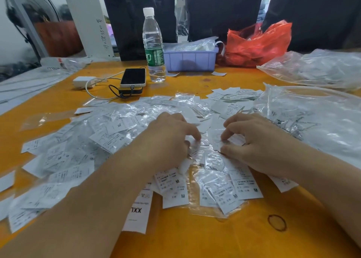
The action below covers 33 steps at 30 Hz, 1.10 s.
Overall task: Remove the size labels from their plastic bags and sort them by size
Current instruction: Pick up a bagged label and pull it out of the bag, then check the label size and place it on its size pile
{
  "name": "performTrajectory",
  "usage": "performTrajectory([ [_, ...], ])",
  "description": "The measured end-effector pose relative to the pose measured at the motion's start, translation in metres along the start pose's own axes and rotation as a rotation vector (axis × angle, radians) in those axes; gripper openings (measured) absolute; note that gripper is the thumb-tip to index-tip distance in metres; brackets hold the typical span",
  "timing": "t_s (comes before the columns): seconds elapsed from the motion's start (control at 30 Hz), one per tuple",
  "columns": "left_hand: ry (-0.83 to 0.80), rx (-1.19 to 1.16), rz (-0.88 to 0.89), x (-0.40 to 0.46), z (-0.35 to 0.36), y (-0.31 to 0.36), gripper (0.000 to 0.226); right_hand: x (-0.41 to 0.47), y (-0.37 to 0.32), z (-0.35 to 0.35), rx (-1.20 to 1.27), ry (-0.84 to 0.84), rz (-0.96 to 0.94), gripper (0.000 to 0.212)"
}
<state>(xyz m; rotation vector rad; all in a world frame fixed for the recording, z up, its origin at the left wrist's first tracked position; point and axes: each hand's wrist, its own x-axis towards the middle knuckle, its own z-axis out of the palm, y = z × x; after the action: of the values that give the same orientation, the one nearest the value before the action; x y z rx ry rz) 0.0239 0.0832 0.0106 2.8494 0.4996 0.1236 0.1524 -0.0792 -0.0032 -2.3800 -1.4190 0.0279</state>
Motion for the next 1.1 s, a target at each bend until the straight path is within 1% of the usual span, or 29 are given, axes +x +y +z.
performTrajectory([
  [0.07, 0.023, 0.046, -0.02, 0.001, -0.001, -0.002, 0.03, -0.001, 0.0, 0.0, 0.002, -0.01, 0.001, 0.023],
  [0.2, 0.055, 0.09, -0.009, 0.001, 0.001, 0.0, 0.028, -0.001, -0.002, 0.0, 0.021, -0.001, 0.001, 0.02],
  [0.33, 0.136, 0.031, 0.051, -0.001, 0.002, 0.006, 0.029, -0.002, -0.002, -0.001, 0.059, 0.03, 0.004, 0.02],
  [0.47, 0.184, -0.052, 0.109, -0.004, 0.0, 0.01, 0.025, -0.001, -0.002, -0.001, 0.088, 0.082, -0.027, 0.026],
  [0.63, 0.128, -0.112, 0.137, -0.008, 0.001, 0.013, 0.022, -0.001, -0.002, 0.0, 0.094, 0.087, -0.027, 0.022],
  [0.73, 0.097, -0.112, 0.152, -0.007, 0.002, 0.014, 0.022, 0.0, -0.001, 0.002, 0.107, 0.09, -0.014, 0.027],
  [0.8, 0.095, -0.115, 0.16, -0.007, 0.002, 0.015, 0.022, 0.0, 0.0, 0.001, 0.122, 0.075, 0.008, 0.03],
  [0.97, 0.111, -0.14, 0.174, -0.008, 0.002, 0.016, 0.021, -0.001, -0.001, -0.001, 0.097, 0.088, -0.001, 0.023],
  [1.03, 0.118, -0.166, 0.186, -0.008, 0.002, 0.016, 0.02, -0.002, -0.002, 0.0, 0.098, 0.107, -0.014, 0.023],
  [1.1, 0.129, -0.198, 0.198, -0.008, 0.003, 0.017, 0.018, -0.003, -0.005, 0.0, 0.146, 0.168, -0.036, 0.024],
])
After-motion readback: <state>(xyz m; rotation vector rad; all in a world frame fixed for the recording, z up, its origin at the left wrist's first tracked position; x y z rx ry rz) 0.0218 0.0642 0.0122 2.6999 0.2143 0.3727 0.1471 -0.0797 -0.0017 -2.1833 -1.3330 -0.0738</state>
